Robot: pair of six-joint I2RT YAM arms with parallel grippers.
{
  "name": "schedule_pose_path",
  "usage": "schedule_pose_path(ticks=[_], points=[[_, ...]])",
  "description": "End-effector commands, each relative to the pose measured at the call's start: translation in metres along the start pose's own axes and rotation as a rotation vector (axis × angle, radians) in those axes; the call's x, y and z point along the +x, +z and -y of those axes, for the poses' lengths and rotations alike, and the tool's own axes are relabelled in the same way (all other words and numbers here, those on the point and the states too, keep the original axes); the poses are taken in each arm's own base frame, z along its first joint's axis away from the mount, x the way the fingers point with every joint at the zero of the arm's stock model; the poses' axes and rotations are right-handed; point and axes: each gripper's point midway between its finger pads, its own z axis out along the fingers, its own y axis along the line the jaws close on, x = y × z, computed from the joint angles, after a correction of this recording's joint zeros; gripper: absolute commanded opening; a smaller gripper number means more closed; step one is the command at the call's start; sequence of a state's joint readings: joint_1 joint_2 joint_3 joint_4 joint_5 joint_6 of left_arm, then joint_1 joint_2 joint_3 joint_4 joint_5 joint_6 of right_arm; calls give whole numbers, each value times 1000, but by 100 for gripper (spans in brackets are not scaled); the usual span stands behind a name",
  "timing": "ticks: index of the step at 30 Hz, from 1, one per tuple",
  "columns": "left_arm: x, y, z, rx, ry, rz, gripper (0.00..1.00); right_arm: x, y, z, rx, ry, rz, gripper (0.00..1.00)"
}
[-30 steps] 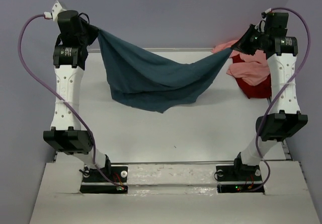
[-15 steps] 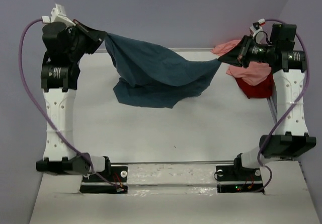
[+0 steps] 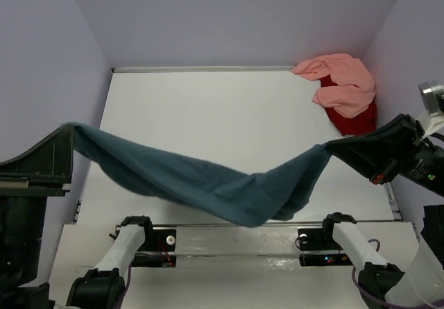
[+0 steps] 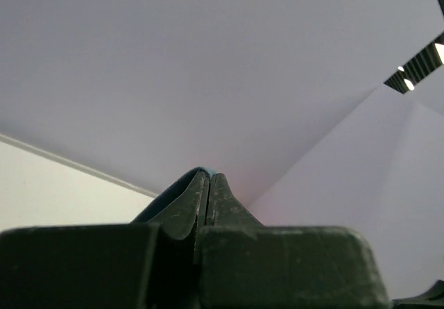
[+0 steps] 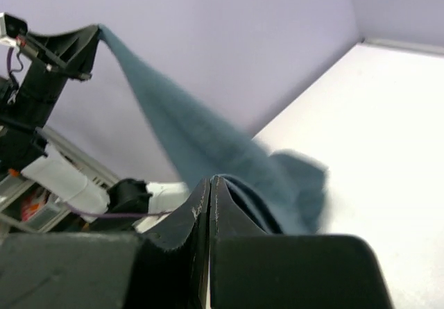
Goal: Fold and stack the t-shirts
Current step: Flatten out the tshirt
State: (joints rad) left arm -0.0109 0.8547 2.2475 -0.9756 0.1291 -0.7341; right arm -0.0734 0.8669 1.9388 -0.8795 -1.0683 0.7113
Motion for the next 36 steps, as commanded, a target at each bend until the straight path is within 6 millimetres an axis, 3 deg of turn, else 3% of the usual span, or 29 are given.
schedule_pose_path(ticks=[1, 3, 5, 6, 7, 8, 9, 10, 12, 13, 15, 22, 25, 27, 31, 33, 36], points=[[20, 40, -72, -304, 57, -68, 0, -35, 17, 62, 200, 57, 124, 0], [24, 46, -93, -378, 68, -51, 0, -33, 19, 92, 294, 96, 130, 0], [53, 60, -128, -451, 75, -111, 0, -22, 23, 137, 411, 159, 99, 0], [63, 70, -135, -443, 67, -125, 0, -6, 27, 168, 467, 230, 51, 0], [98, 78, -165, -492, 54, -211, 0, 6, 32, 195, 512, 286, 6, 0], [118, 84, -177, -498, 34, -258, 0, 31, 35, 226, 558, 376, -58, 0], [134, 95, -177, -445, 4, -292, 0, 45, 38, 243, 581, 431, -99, 0], [170, 99, -205, -491, -35, -373, 0, 58, 40, 258, 595, 464, -141, 0], [199, 109, -224, -494, -72, -431, 0, 92, 43, 296, 641, 573, -229, 0], [223, 111, -248, -551, -88, -487, 0, 100, 40, 311, 692, 569, -249, 0], [235, 118, -262, -567, -79, -504, 0, 112, 35, 336, 767, 568, -291, 0], [249, 136, -292, -639, -15, -546, 0, 141, 26, 365, 862, 623, -395, 0], [248, 144, -294, -642, -15, -534, 0, 122, 22, 371, 920, 555, -344, 0], [247, 148, -294, -644, -16, -528, 0, 113, 24, 370, 914, 531, -326, 0], [254, 146, -298, -651, -24, -551, 0, 125, 32, 355, 818, 597, -369, 0], [255, 142, -300, -660, -21, -555, 0, 138, 29, 351, 811, 626, -383, 0], [260, 142, -306, -671, -20, -562, 0, 140, 25, 351, 827, 616, -379, 0]])
